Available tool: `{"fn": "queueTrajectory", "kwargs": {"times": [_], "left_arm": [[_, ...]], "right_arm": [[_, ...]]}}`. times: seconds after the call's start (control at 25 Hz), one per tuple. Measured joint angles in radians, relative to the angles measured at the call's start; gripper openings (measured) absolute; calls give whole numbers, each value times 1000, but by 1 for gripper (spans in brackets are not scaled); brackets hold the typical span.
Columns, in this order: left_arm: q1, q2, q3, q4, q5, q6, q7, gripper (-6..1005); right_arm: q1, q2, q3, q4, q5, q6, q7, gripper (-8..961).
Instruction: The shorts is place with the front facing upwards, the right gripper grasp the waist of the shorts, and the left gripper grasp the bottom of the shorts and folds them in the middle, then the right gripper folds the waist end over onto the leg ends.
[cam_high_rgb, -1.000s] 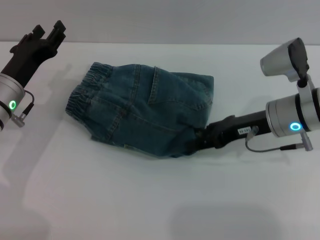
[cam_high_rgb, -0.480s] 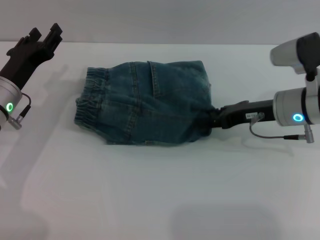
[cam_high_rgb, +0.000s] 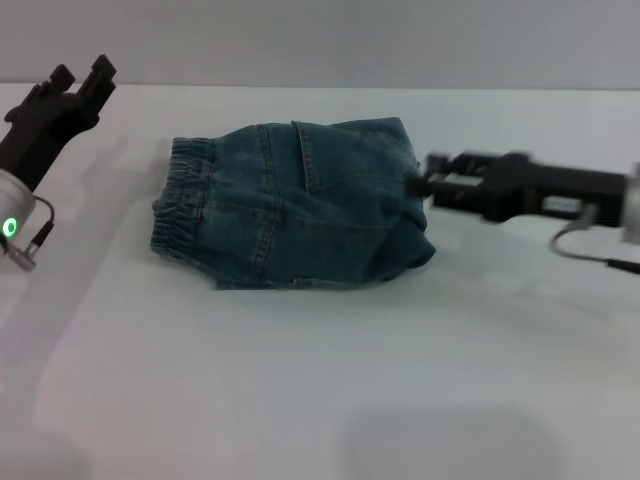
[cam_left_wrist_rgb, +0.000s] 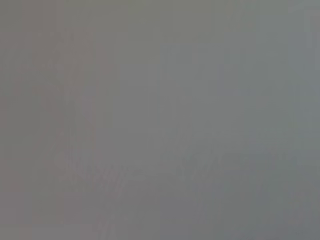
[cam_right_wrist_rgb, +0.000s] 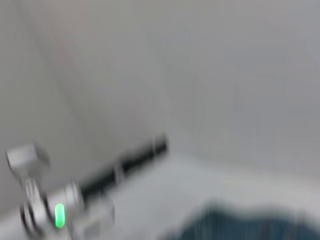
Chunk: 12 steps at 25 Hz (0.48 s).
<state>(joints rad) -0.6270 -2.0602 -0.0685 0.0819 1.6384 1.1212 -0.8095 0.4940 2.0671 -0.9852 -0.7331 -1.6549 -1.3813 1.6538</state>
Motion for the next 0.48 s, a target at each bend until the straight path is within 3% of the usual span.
{"fn": "queueTrajectory", "kwargs": {"times": [0.2, 0.48], "left_arm": [[66, 0, -2, -2, 0, 150, 7, 632], [174, -3, -34, -19, -47, 460, 174, 632]], "right_arm": [[-135, 6, 82, 32, 294, -38, -348, 567], [-192, 8, 231, 383, 843, -39, -1013, 567]]}}
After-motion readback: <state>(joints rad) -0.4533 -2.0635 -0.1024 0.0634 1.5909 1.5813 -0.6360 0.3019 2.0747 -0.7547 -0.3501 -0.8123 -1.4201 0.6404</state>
